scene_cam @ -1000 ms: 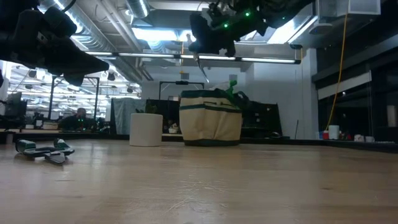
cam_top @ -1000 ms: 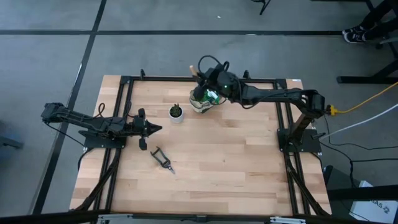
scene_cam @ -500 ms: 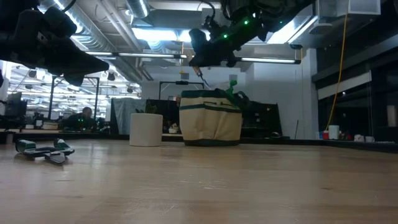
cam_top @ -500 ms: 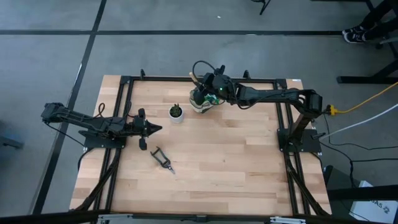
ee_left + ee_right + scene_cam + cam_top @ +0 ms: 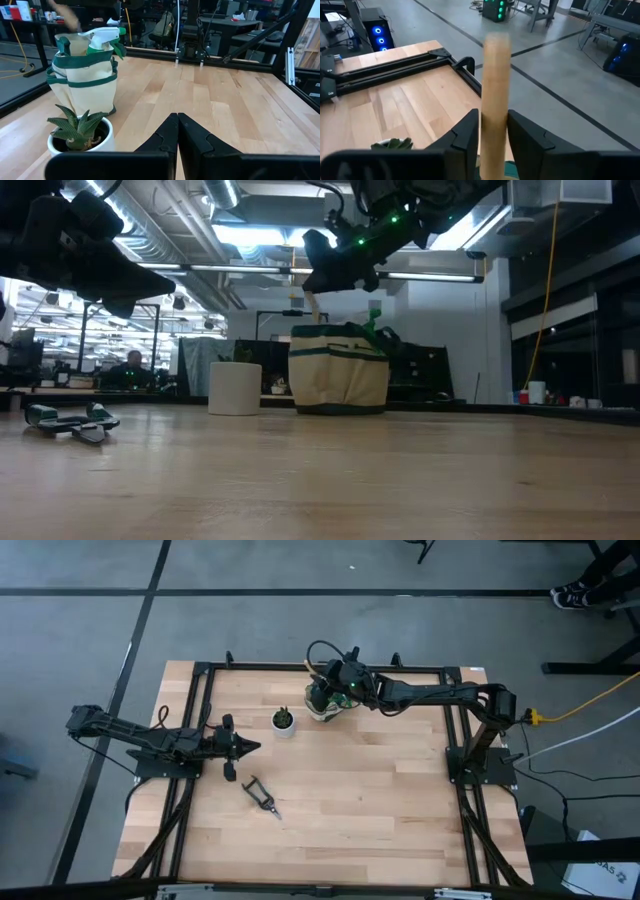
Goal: Pick & Place Garden tools in Gardening bag
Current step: Put the trowel into the gardening bag, then put the shear scissors into the gardening bag
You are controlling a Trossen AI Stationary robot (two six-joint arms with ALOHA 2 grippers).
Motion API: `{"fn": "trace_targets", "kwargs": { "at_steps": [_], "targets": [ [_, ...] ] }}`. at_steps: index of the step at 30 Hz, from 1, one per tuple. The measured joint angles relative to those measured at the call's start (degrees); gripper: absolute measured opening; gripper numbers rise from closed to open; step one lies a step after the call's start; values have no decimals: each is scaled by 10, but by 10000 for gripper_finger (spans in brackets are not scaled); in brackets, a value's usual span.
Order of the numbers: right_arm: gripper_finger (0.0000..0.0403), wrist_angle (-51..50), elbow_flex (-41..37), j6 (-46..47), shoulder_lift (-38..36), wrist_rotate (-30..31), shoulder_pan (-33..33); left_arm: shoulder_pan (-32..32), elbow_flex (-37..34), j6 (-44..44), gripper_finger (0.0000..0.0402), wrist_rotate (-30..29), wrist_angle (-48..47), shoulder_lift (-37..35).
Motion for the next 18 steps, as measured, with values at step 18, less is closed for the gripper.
{"fn": "trace_targets", "kwargs": {
  "at_steps": [18],
  "targets": [
    [117,0,0,0,0,-18,6,0,0,0,4,0,0,0]
  ]
}}
